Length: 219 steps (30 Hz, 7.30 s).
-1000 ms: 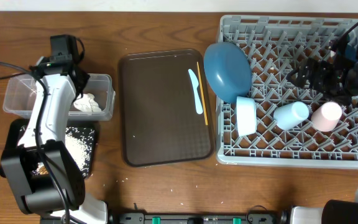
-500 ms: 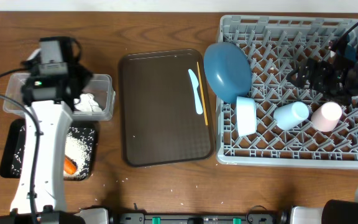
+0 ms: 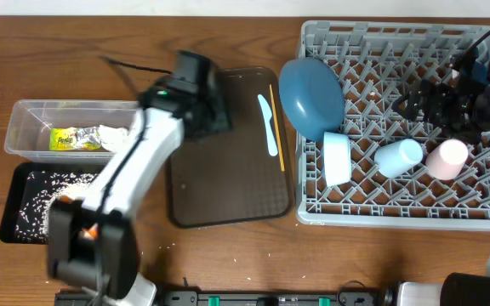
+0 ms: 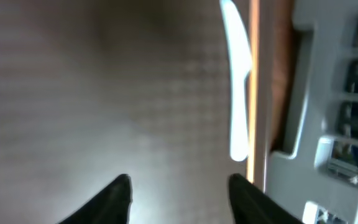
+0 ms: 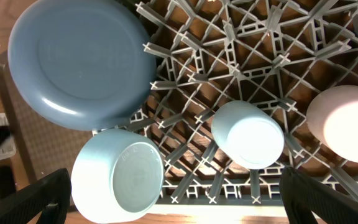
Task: Sort waste into correct bins and load items into the dishwasher rack
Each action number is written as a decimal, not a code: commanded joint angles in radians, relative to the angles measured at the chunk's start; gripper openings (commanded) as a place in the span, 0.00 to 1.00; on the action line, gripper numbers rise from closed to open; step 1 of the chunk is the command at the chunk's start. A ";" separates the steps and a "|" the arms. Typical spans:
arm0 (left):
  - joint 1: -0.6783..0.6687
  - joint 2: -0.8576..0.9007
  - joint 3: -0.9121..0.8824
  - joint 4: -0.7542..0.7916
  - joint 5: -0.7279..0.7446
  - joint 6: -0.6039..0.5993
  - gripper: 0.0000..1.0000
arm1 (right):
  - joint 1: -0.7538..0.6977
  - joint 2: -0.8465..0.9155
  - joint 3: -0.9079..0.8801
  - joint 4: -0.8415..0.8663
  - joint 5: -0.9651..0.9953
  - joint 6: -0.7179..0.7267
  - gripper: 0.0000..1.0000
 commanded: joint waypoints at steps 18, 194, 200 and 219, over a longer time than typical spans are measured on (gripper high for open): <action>-0.176 0.331 0.013 0.362 -0.056 0.272 0.38 | 0.007 0.000 0.003 -0.009 0.003 -0.015 0.99; 0.478 -0.555 0.034 -0.449 -0.360 0.095 0.98 | 0.924 0.816 0.003 0.995 0.489 0.168 0.57; 0.478 -0.555 0.034 -0.449 -0.360 0.095 0.98 | 0.924 0.829 0.003 1.035 0.490 0.169 0.25; 0.478 -0.555 0.034 -0.449 -0.360 0.095 0.98 | 0.930 0.711 0.005 0.932 0.489 0.150 0.01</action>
